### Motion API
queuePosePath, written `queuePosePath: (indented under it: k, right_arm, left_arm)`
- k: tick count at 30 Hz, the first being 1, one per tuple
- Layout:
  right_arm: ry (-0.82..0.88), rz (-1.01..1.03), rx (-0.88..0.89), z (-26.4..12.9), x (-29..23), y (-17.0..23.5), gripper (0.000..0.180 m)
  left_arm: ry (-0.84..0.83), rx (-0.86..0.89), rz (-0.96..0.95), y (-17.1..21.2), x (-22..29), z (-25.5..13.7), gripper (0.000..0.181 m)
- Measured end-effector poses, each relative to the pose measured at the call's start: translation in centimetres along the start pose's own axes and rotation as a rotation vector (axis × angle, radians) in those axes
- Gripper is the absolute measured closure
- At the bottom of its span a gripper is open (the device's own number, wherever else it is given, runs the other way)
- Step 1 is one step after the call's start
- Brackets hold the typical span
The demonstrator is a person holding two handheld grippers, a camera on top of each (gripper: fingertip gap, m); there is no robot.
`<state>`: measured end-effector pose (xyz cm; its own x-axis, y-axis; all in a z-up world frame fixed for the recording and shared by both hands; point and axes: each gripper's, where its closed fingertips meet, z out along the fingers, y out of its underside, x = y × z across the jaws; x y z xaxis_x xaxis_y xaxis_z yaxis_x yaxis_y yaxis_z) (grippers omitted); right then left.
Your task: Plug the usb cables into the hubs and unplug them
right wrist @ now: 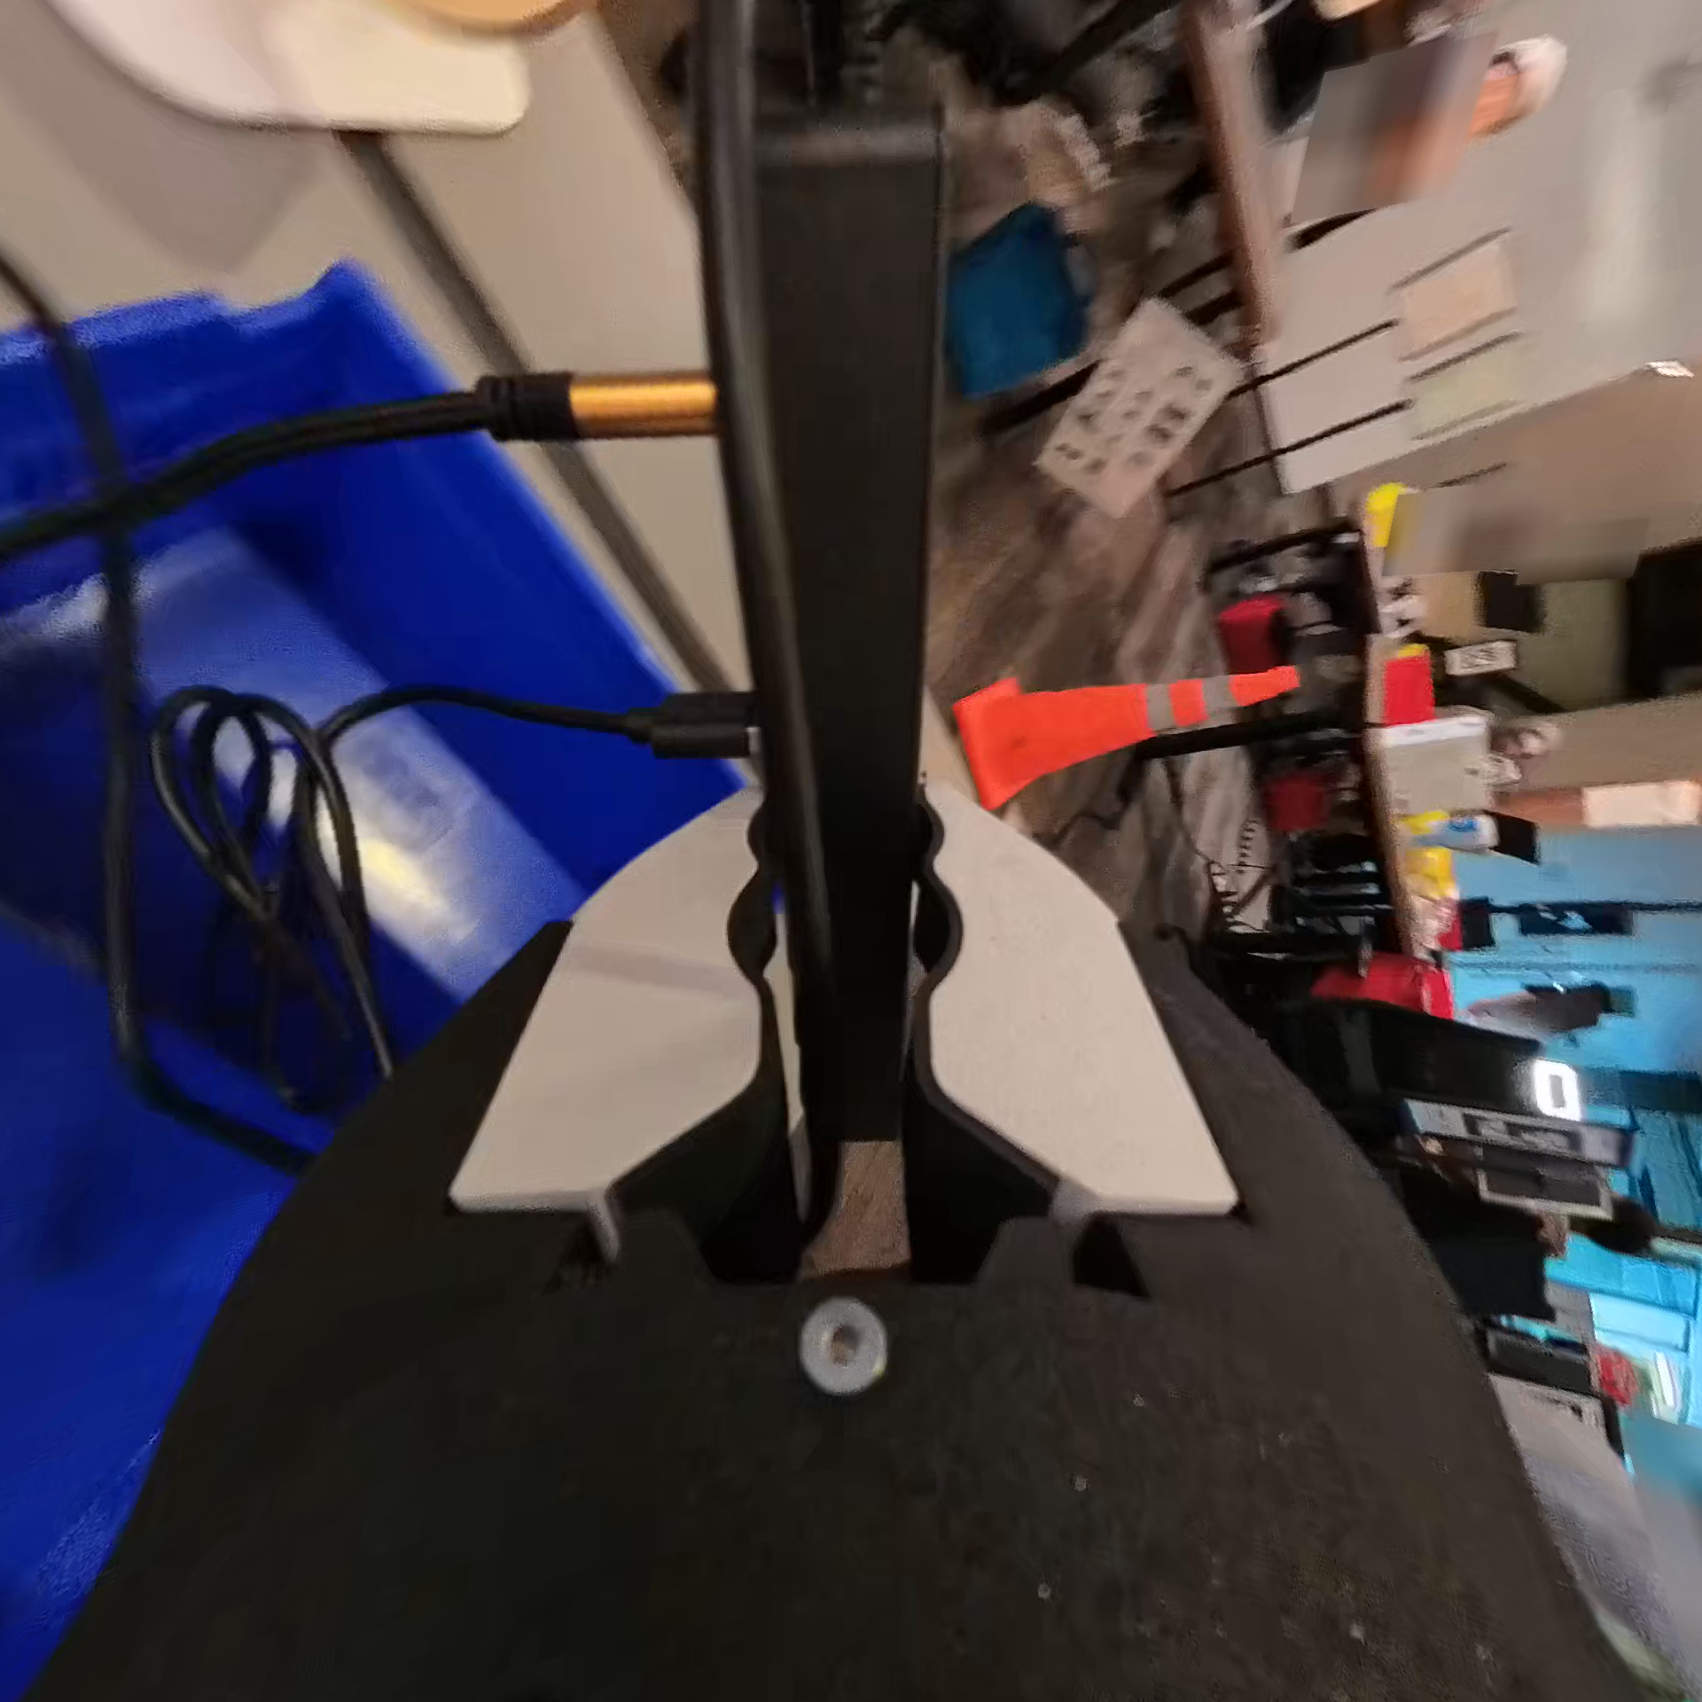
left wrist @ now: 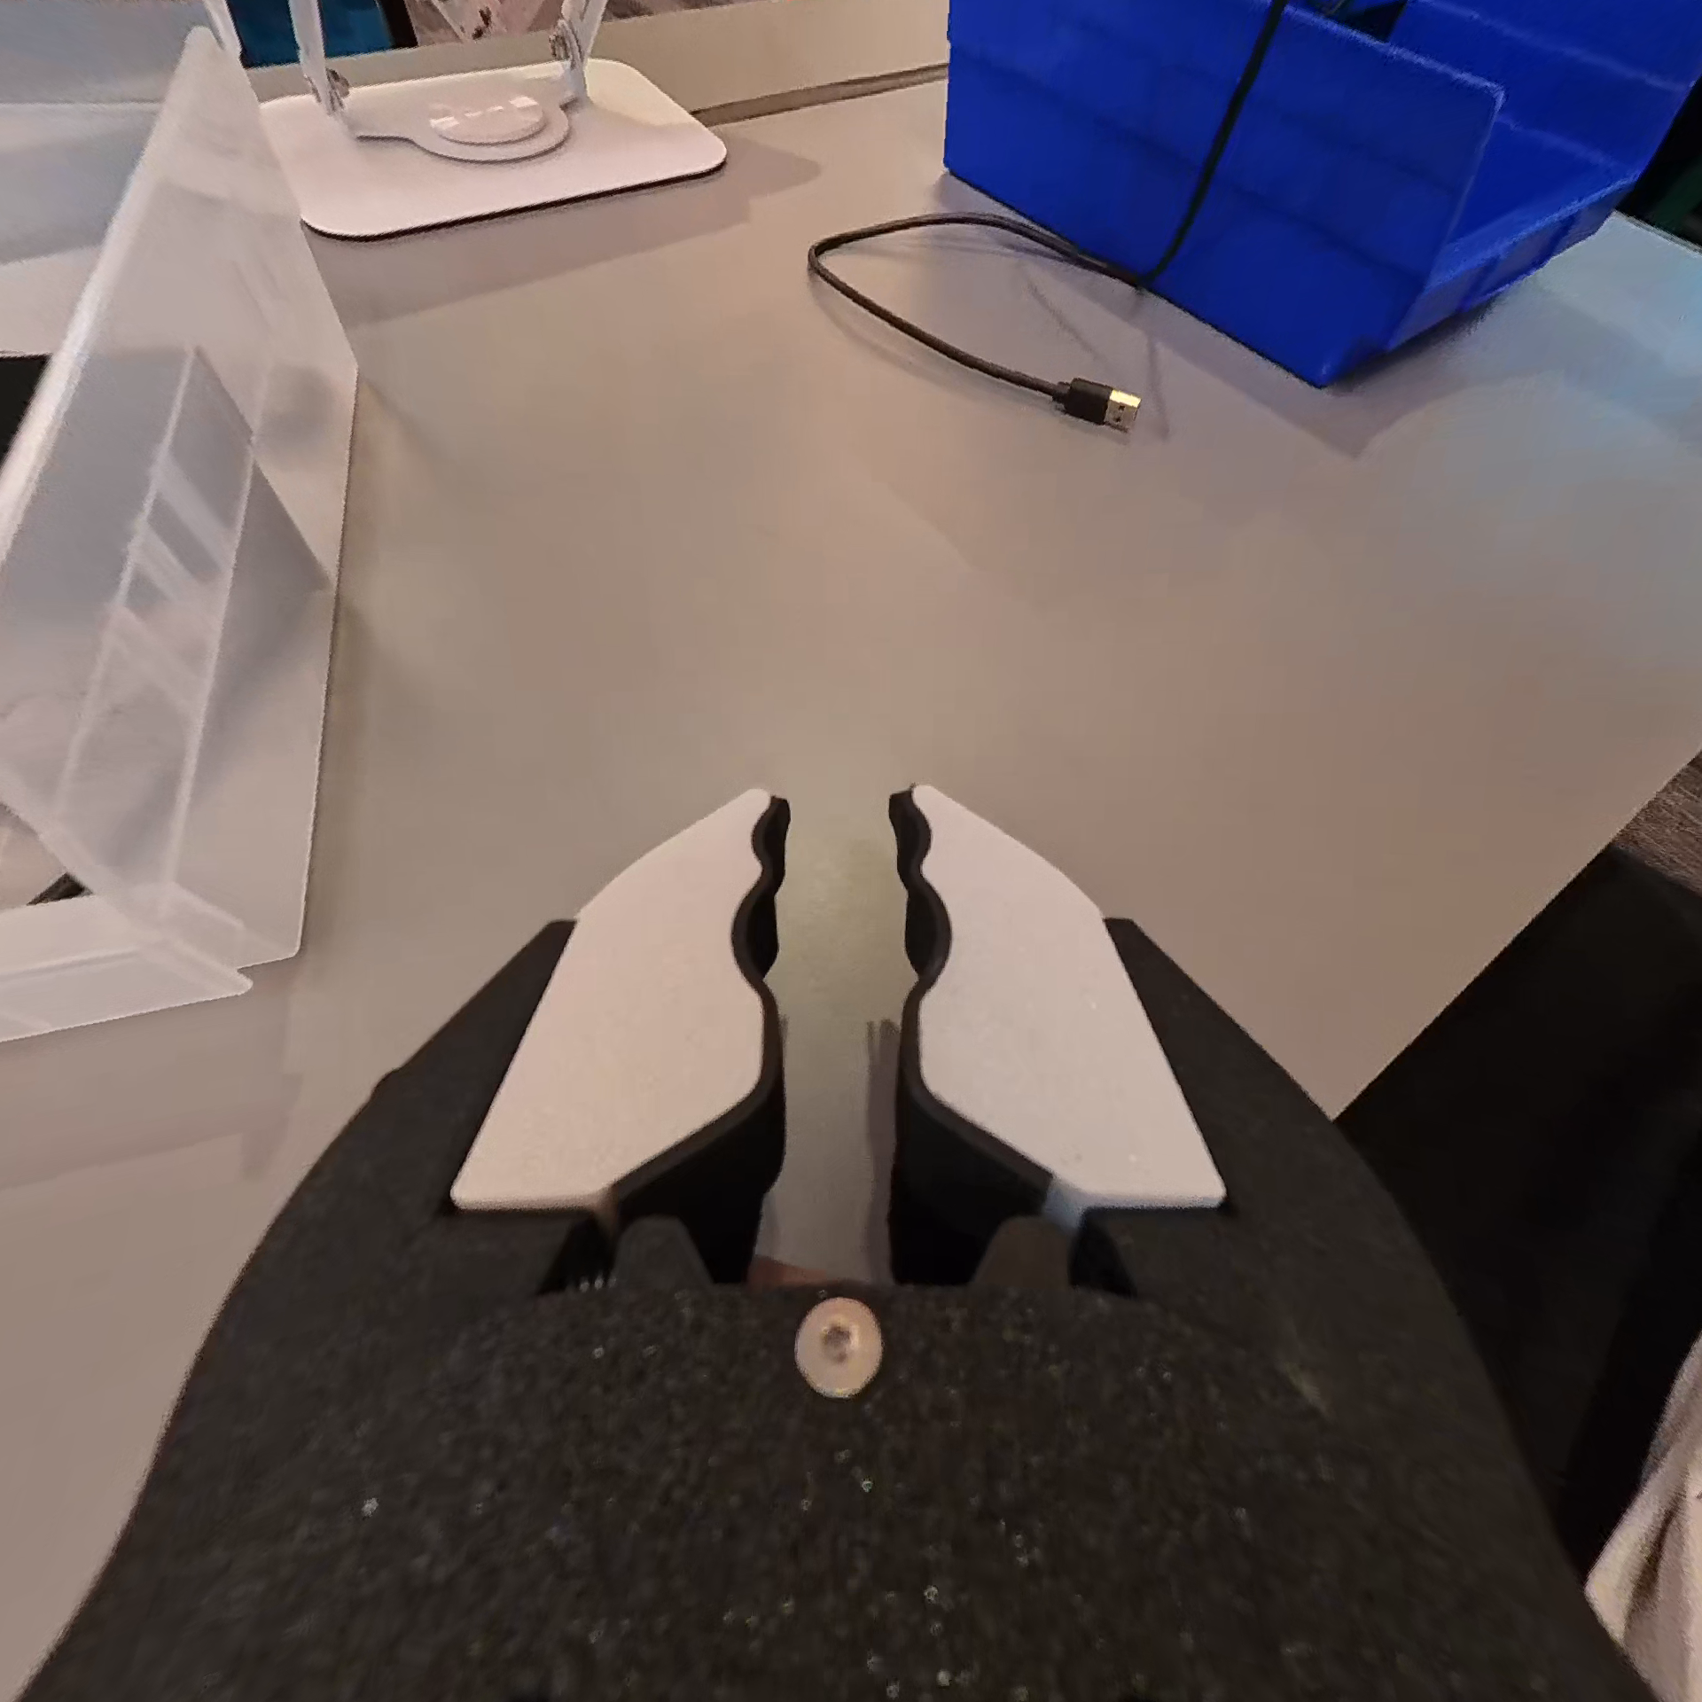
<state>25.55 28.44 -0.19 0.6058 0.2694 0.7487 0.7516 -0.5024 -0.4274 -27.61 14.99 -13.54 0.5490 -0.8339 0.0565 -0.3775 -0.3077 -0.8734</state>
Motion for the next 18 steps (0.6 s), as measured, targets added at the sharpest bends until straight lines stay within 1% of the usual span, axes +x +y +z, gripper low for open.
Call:
queuePosePath:
  k: [5,6,7,11,14,18]
  right_arm:
    - [-0.342,-0.129,-0.112,2.5,-6.3,1.4,0.154]
    - [-0.426,-0.140,-0.141,2.9,-7.6,1.9,0.153]
    - [-0.476,-0.143,-0.186,3.4,-8.4,2.5,0.153]
    - [-0.645,-0.142,-0.316,5.5,-10.7,3.9,0.153]
    - [-0.732,-0.163,-0.425,6.8,-12.1,5.1,0.153]
    - [-0.796,-0.206,-0.525,7.5,-13.9,6.3,0.153]
  left_arm:
    - [-0.006,-0.023,0.010,0.4,-0.2,0.1,0.158]
    - [-0.006,-0.027,0.012,0.5,-0.2,0.2,0.158]
    - [-0.006,-0.032,0.012,0.6,-0.3,0.2,0.158]
    - [0.006,-0.052,0.014,1.0,-0.2,0.4,0.158]
    - [0.012,-0.073,0.019,1.5,-0.2,0.5,0.158]
    - [0.017,-0.098,0.022,2.2,-0.2,0.7,0.158]
